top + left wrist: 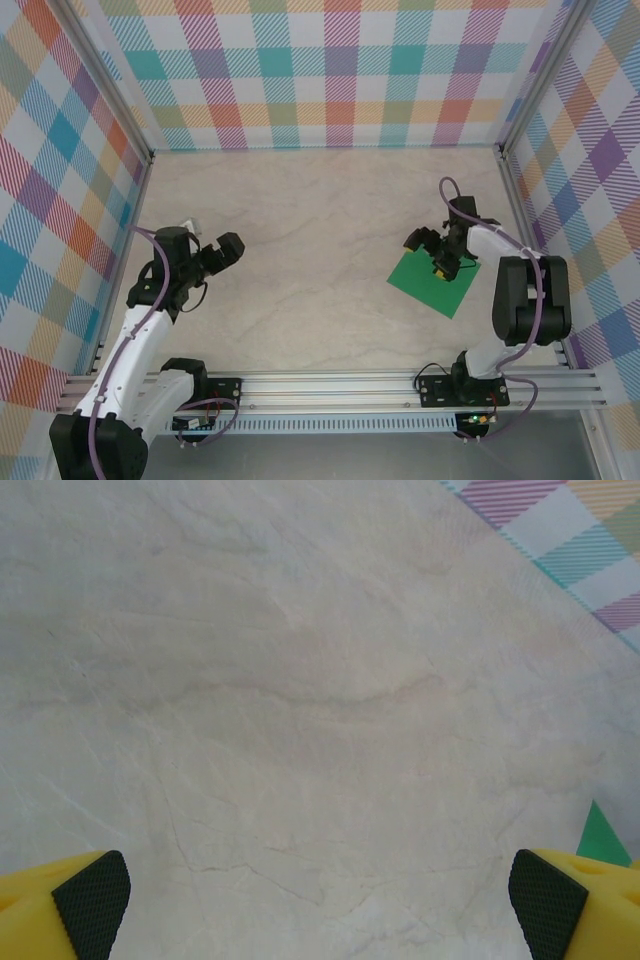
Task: Fold a paper plane with a square sheet of paper (pick it up from the middle)
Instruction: Move the square sheet of paper to the center of the table.
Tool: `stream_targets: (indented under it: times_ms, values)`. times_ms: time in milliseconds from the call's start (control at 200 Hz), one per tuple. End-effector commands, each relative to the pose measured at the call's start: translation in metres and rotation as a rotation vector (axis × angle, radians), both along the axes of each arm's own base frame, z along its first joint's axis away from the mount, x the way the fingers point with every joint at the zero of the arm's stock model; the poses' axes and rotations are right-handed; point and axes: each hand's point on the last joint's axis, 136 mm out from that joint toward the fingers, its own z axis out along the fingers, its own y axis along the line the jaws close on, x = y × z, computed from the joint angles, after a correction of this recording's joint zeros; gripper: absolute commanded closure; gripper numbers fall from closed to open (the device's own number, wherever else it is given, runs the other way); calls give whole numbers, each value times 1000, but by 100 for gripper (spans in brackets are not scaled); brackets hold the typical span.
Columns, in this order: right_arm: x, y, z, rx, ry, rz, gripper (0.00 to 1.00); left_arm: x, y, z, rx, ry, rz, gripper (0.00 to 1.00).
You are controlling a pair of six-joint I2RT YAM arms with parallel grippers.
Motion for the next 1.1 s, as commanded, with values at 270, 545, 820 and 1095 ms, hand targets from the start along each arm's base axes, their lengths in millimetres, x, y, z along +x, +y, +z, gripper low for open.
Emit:
stream_targets:
  times_ms: [270, 545, 820, 1095]
  values:
    - [19, 28, -19, -36, 42, 145, 4, -11, -12, 6, -44, 40, -83, 0]
    - [-8, 88, -42, -38, 82, 390, 7, -12, -19, 1, -75, 62, -114, 0]
    - [-15, 168, -42, -3, 87, 483, 9, -12, -30, -8, -136, 96, -147, 0]
    - [13, 191, 18, 4, -88, 466, 10, -21, -47, -16, -210, 125, -178, 0]
